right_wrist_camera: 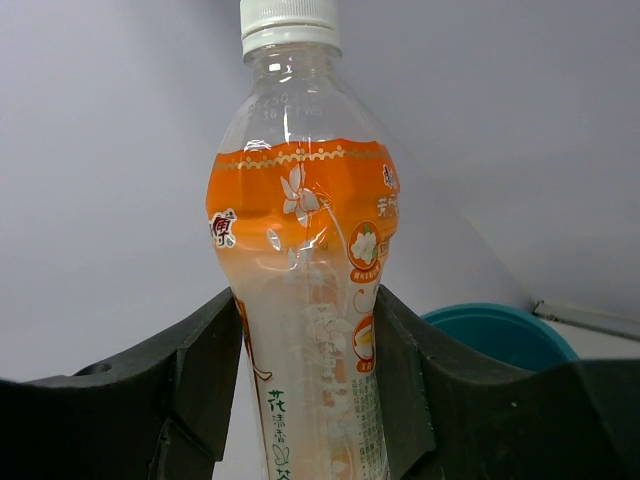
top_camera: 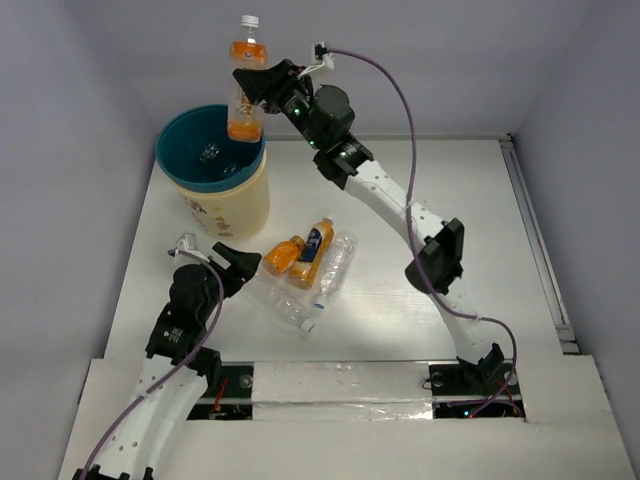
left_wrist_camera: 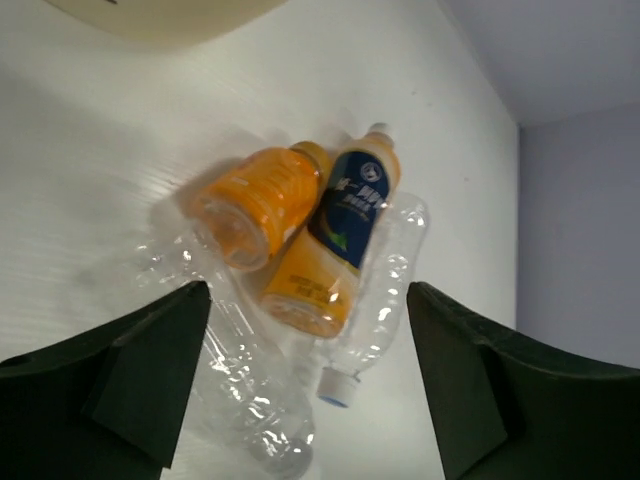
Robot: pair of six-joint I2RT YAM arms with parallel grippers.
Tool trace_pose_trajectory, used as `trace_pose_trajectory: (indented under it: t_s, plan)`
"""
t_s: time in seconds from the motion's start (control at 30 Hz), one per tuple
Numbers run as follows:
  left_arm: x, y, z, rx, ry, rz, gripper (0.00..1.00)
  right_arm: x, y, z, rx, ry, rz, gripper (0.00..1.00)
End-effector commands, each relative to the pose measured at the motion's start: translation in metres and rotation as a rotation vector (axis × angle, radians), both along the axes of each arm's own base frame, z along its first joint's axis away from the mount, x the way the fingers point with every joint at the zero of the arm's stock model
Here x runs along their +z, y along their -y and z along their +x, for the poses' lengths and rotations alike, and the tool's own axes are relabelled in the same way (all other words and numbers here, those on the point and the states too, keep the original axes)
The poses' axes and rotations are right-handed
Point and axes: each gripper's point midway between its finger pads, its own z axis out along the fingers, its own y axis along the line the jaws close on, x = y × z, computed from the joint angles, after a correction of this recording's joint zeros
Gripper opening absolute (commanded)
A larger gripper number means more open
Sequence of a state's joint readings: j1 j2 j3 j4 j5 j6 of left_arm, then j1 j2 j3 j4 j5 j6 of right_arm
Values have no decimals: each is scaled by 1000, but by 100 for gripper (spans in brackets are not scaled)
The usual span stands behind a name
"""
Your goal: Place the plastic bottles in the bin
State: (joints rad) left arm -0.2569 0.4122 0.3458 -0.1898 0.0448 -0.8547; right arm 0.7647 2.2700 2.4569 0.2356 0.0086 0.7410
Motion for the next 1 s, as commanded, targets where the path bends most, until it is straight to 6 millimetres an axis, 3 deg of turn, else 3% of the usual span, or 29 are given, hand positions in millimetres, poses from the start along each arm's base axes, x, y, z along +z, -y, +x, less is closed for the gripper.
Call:
trace_pose_trajectory:
  t_s: [0.0,0.1,0.3,0.43,0.47,0.5,0.53,0.7,0.73,0.77,0.83,0.87,0.93,0.97]
  plan:
    - [15,10,-3,-30,40,-77,78,27,-8,-7,-55,34,101,49]
    - [9,13,-7,-41,19,-62,89,14,-12,2,-105,13,125,53]
    - [-27,31,-14,-77,-101,-6,92,-30,-36,11,-123,2,17,72]
    - [-43,33,-20,-46,-153,70,93,-40,-45,2,-133,27,-80,88]
    - [-44,33,-21,-44,-157,73,94,-38,-43,0,-133,31,-90,91]
    - [-46,35,-22,-43,-163,68,96,-15,-32,-9,-142,62,-75,92]
    - [-48,33,-21,-29,-166,74,97,-28,-33,-8,-144,51,-109,93]
    - [-58,34,-17,-9,-186,81,99,-9,-12,-26,-157,90,-169,98]
    - [-64,34,-17,-7,-205,89,99,16,4,-41,-155,110,-142,98]
    - [-67,36,-17,-11,-210,95,99,-15,2,-40,-146,69,-199,93]
    - [-74,36,-14,0,-226,107,99,-17,17,-53,-140,69,-184,80]
    - [-76,36,-12,6,-228,111,99,-26,34,-68,-138,64,-178,61]
    - [-77,36,-10,17,-221,114,99,-39,51,-82,-135,53,-186,48]
    - [-76,37,-8,20,-216,114,99,-26,68,-98,-134,69,-164,40]
